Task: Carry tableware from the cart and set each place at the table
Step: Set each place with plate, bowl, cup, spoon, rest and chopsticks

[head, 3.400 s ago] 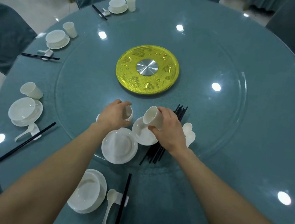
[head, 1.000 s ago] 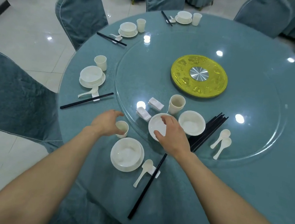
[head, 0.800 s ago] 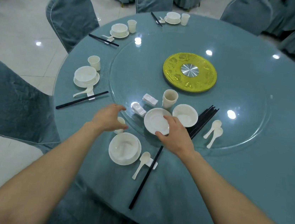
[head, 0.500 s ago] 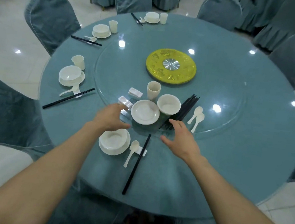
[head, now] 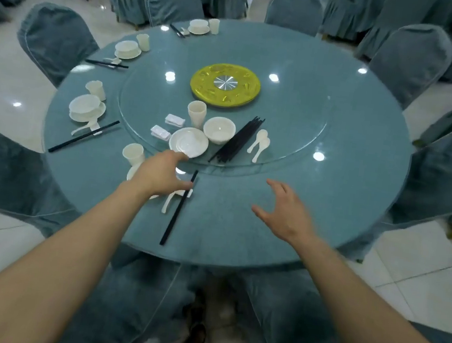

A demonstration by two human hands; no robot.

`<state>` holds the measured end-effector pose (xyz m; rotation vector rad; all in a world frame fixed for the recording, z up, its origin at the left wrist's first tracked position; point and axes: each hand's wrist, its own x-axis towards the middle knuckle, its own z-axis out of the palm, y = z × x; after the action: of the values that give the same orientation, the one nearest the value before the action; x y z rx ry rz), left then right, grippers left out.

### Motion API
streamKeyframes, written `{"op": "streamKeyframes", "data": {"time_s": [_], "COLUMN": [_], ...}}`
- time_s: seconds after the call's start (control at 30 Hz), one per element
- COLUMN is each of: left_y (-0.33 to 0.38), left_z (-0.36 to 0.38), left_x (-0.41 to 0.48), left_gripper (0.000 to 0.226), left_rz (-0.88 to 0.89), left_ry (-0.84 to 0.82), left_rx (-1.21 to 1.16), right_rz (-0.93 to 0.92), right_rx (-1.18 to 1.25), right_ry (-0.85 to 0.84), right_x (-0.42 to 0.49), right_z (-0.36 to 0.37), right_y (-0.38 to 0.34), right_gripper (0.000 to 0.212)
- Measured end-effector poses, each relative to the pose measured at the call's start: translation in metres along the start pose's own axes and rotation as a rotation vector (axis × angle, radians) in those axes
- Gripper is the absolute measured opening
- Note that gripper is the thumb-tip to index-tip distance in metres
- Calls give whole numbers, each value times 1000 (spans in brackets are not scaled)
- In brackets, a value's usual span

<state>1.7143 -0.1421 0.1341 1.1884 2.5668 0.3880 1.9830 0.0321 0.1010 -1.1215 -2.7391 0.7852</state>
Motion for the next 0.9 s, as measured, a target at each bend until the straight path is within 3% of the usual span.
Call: {"op": "streamKeyframes", "data": {"time_s": [0.13, 0.33, 0.9], "left_y": [25, 57, 112], "left_z": [11, 17, 40], "left_x": [-41, -83, -89], "left_gripper": [84, 77, 75], "left_rz": [-53, -48, 36], "left_ry": [13, 31, -8], "left_rx": [19, 27, 34], "right_rz": [-4, -31, -38], "right_rx": [-12, -25, -60], "right_ry": [-23, -43, 1], "right_x": [-43, -88, -110], "right_z": [-7, -17, -55], "right_y": [27, 43, 76], "right_gripper": [83, 84, 85]}}
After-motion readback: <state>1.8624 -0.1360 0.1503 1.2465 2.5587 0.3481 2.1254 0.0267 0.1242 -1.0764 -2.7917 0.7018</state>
